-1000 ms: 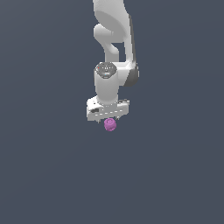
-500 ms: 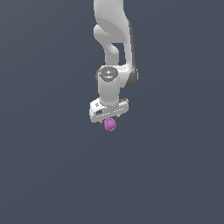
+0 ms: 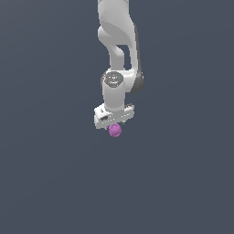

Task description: Pick up the object and move it to a goal position.

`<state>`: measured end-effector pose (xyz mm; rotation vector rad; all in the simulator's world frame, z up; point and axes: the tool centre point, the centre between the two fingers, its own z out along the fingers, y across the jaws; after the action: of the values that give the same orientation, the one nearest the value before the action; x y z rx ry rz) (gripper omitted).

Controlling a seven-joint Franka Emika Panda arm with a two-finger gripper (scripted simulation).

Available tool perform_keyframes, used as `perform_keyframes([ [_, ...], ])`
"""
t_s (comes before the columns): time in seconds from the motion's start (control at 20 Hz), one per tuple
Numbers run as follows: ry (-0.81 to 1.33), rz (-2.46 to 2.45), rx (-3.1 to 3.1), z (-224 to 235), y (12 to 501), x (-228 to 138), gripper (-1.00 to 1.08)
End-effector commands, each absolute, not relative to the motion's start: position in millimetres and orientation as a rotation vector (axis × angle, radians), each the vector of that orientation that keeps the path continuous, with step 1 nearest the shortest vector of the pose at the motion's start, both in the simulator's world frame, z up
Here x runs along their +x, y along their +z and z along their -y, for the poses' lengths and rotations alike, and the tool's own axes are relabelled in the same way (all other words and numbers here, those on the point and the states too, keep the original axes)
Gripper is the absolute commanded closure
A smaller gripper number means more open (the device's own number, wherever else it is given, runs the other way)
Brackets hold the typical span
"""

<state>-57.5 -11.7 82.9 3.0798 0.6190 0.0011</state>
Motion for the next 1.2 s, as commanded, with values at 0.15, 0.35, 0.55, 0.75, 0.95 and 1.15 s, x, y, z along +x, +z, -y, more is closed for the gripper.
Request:
perform_keyframes([
  [0.15,0.0,-0.624,3.079,11,58,-59,-0.92],
  [0.35,0.0,-0.626,3.079,11,44,-59,-0.92],
  [0.55,0.0,-0.626,3.079,12,39,-58,-0.92],
  [0.75,0.0,-0.626,3.079,12,39,-58,1.08],
  [0.95,0.0,-0.626,3.079,12,39,-58,1.08],
  [1.15,0.001,-0.624,3.078,12,40,-58,1.08],
])
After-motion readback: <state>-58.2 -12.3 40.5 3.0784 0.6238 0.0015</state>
